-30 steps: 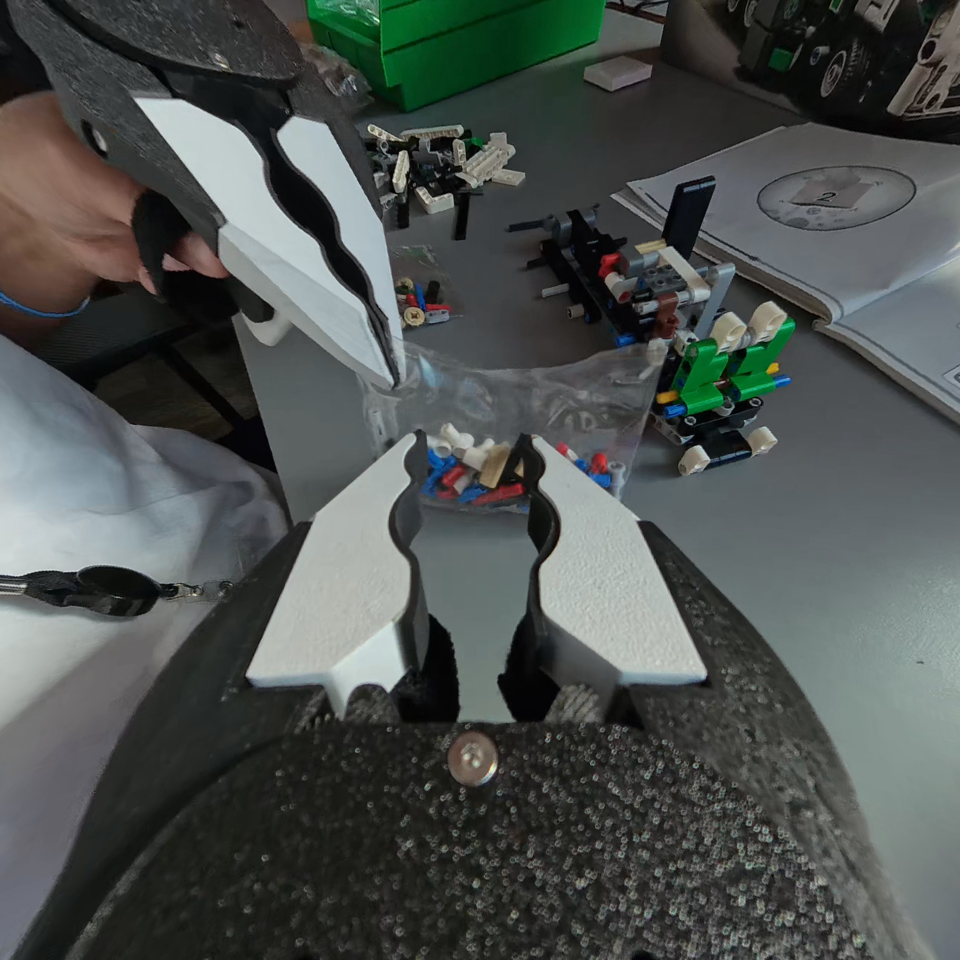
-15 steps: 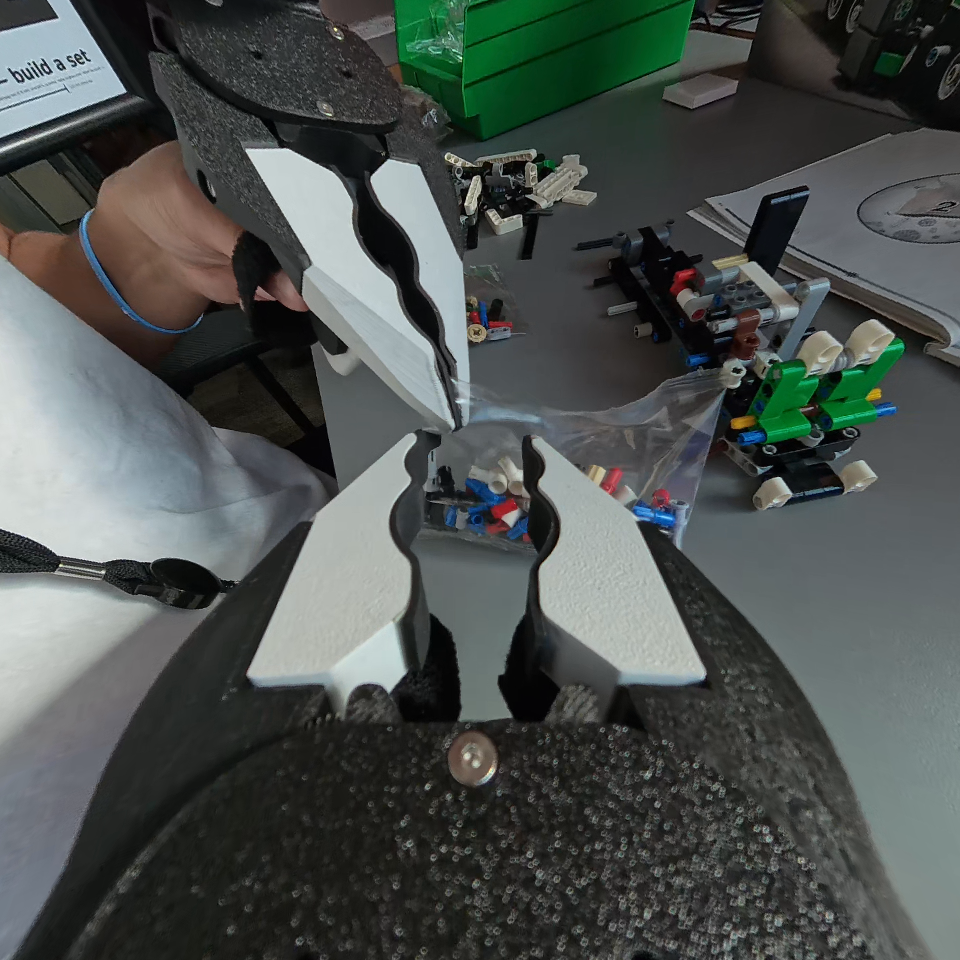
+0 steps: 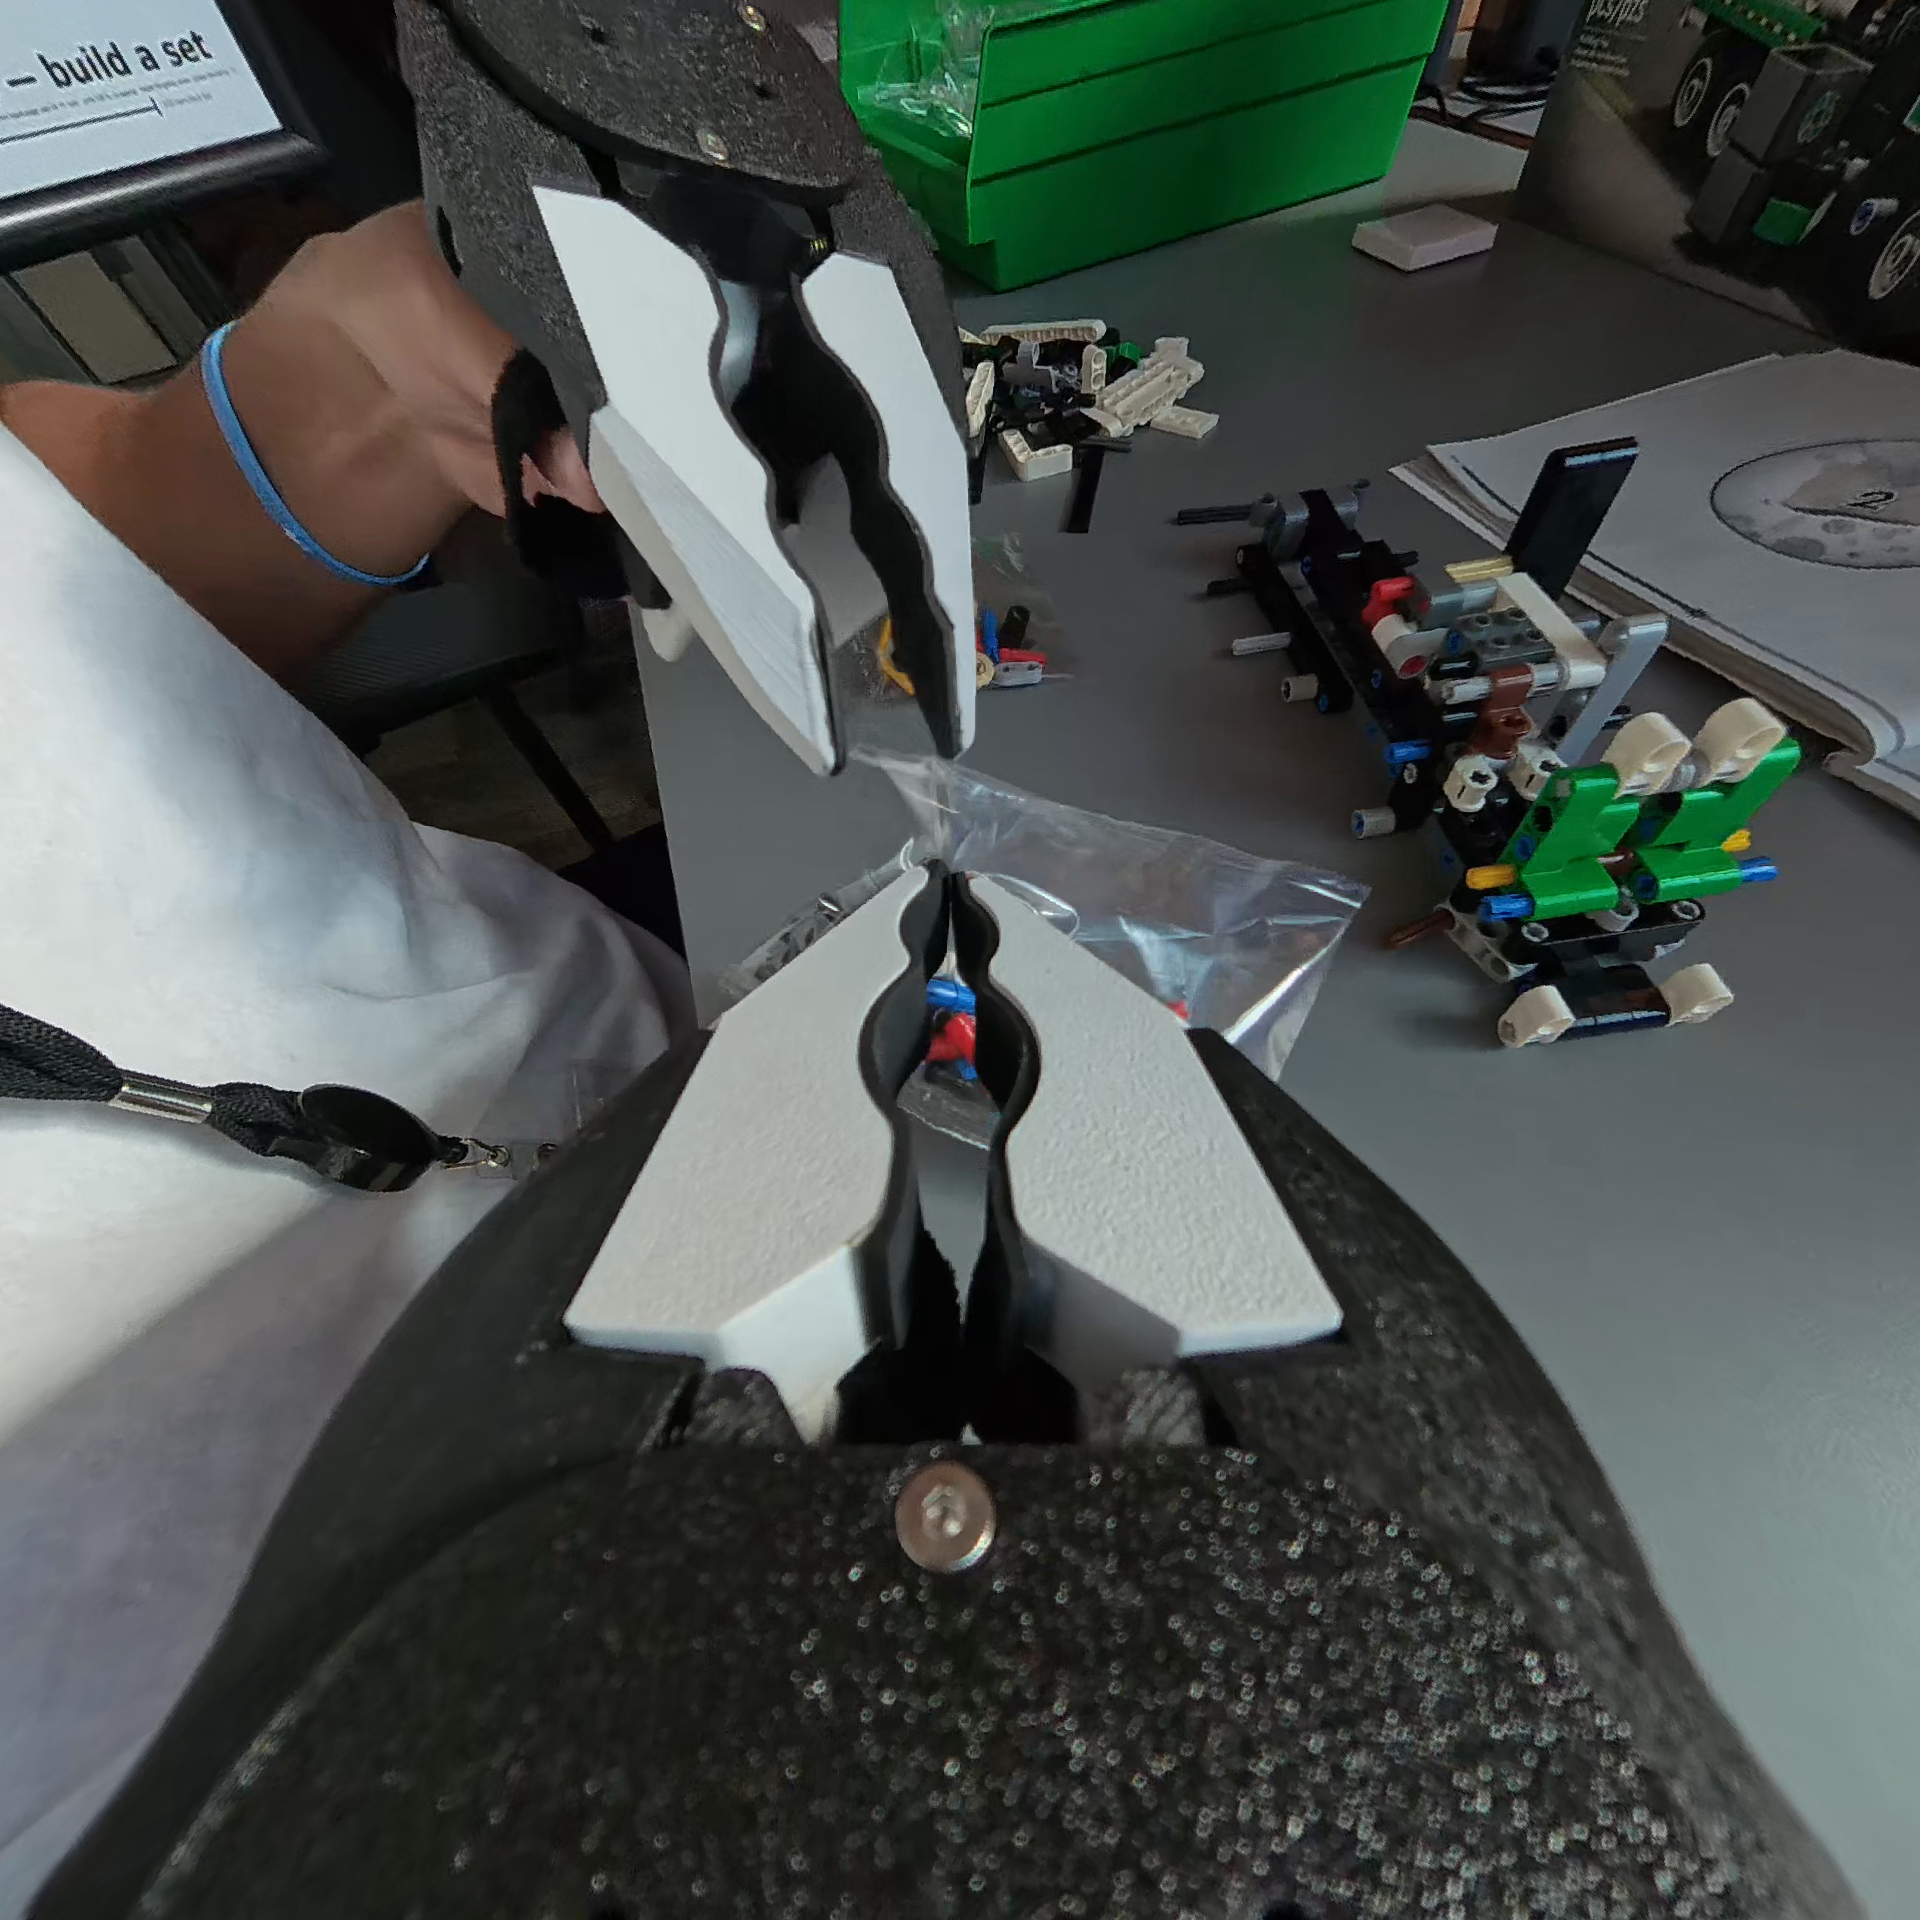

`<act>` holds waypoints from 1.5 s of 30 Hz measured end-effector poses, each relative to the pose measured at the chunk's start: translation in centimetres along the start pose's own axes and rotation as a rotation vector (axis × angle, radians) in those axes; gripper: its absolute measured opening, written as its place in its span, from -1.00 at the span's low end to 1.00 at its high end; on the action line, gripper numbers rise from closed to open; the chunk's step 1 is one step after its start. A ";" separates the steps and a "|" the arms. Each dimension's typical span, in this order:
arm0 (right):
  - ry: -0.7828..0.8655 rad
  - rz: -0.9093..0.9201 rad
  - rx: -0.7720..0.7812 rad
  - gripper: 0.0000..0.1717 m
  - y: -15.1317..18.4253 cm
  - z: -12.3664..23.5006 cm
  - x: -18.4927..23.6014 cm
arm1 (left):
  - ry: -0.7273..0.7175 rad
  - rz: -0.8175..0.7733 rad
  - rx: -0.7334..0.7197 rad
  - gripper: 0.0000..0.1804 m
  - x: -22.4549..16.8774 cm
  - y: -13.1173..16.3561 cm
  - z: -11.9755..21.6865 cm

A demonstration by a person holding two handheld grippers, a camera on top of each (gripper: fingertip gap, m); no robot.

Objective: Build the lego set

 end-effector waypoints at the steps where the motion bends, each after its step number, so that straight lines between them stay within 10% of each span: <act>1: -0.004 -0.012 -0.020 -1.00 -0.1 0.3 -0.1 | -0.014 0.003 -0.012 -0.72 0.5 -0.1 0.6; 10: -0.139 0.087 -0.389 -1.00 -3.1 2.5 1.1 | 0.254 0.220 -0.124 -0.73 2.0 -1.3 0.2; 38: -0.200 0.035 -0.409 -1.00 -2.7 2.2 1.1 | 0.247 0.031 -0.124 -1.00 0.3 -1.3 -0.3; 41: -0.264 -0.085 -0.499 -1.00 -3.3 2.8 0.6 | 0.234 0.015 -0.165 -0.57 0.2 -1.5 -0.3; 45: -0.342 -0.202 -0.536 -1.00 -3.2 2.8 0.2 | 0.242 0.020 -0.185 -0.47 -0.2 -1.9 -0.8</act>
Point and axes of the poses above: each gripper's, where its closed fingertips meet, z back along the fingers, y out of its underside, x = y × z across the jaws, the point moved 8 cm from there along z, back along the fingers, and after that the axes turned 11 degrees about -x, right-handed, at the moved point
